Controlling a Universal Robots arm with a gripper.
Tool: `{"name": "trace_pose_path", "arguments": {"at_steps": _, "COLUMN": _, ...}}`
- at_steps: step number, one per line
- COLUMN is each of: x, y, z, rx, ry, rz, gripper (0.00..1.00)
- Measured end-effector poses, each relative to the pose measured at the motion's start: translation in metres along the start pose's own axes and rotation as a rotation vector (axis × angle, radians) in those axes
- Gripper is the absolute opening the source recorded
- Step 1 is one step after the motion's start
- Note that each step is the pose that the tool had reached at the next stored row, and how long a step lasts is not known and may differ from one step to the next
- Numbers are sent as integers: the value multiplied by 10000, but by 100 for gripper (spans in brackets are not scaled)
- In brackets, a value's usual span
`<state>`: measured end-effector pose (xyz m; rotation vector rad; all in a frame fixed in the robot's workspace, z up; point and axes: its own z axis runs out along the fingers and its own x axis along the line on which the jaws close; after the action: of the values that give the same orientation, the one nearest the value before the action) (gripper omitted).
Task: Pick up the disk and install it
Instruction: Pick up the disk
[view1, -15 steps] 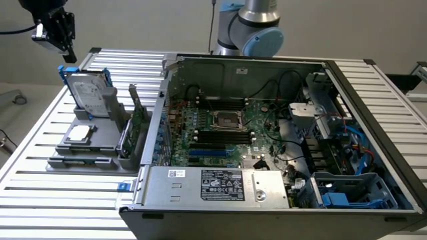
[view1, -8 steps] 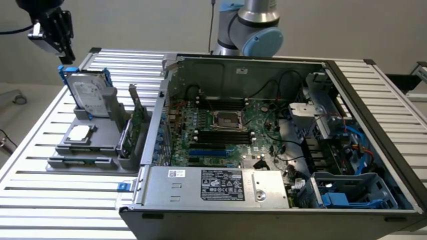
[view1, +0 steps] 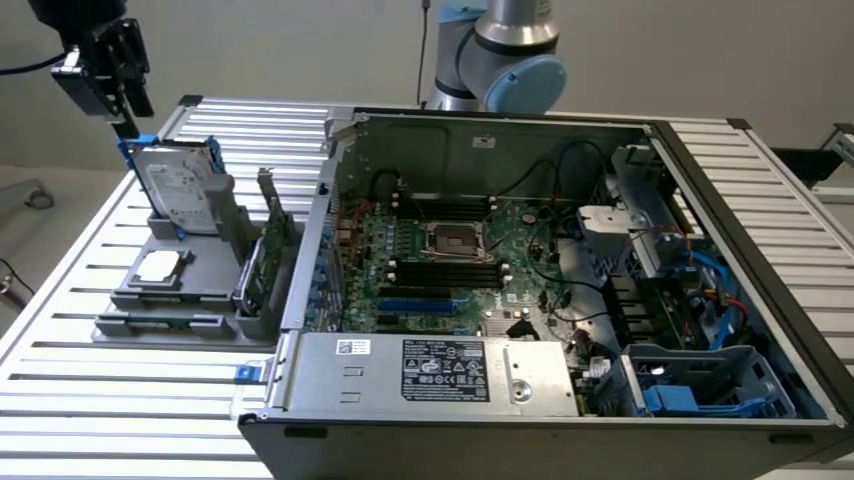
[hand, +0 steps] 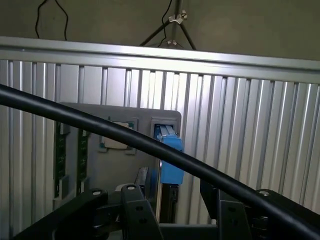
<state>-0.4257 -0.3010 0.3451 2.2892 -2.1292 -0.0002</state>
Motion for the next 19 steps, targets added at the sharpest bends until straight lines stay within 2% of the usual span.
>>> {"name": "trace_pose_path", "arguments": {"at_steps": 19, "x": -3, "y": -4, "z": 347, "rx": 5, "ry": 6, "rz": -474, "gripper": 54}}
